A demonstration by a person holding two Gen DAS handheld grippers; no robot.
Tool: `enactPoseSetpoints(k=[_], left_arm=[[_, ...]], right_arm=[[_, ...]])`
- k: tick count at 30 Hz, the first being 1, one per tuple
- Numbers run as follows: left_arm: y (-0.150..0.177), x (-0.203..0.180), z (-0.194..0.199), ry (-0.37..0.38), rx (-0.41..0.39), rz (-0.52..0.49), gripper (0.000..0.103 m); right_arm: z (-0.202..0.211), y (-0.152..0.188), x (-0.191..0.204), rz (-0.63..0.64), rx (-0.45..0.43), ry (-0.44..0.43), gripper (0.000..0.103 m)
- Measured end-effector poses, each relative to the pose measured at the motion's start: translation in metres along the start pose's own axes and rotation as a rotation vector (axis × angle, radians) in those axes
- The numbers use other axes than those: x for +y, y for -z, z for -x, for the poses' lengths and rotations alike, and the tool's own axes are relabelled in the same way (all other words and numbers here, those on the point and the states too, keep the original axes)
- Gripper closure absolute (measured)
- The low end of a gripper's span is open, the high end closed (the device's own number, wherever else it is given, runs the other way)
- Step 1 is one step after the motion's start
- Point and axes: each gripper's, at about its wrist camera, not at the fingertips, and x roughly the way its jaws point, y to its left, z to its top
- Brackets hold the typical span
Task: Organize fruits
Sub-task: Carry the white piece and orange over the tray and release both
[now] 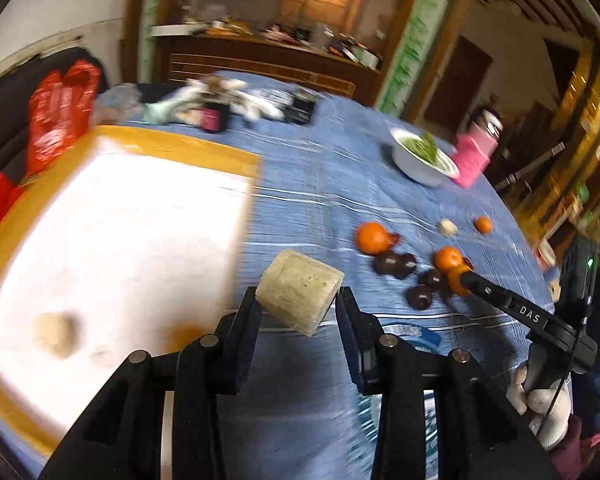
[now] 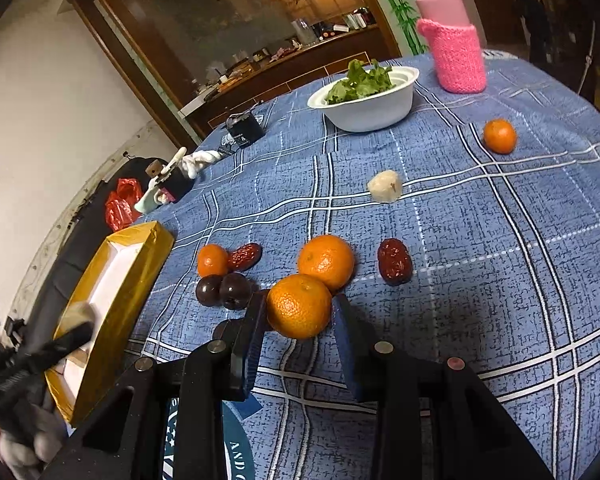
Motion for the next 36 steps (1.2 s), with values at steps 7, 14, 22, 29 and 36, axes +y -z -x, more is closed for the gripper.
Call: enactPoseSetpoints(k=[7, 14, 22, 29, 36], left_arm=[[0.005, 0.096, 0.034, -0.137, -0.044, 0.169, 0.066], [0.015, 0.143, 0.041, -0.104, -0.057, 0.287, 0.066], [0.019, 0.177, 0.059, -0.009, -0.108, 0.365, 0.046], [0.015, 0.167, 0.091, 0.102, -0.198, 0.423, 0.005], [0.021, 0.087, 0.074, 0.241, -0.078, 0.272, 0.005]], right_arm=[[0.011, 0.021, 0.079, 0.083, 0.040, -0.113, 0.065], [-0.016, 0.041, 0.190, 0.228, 0.172, -0.282, 0.065], [-0.068, 0.070, 0.258, 0.316, 0.295, -0.291, 0.063], [-0.056, 0.065, 0.258, 0.295, 0.236, -0.276, 0.048], [-0.012, 0.054, 0.205, 0.236, 0.142, -0.219, 0.048]])
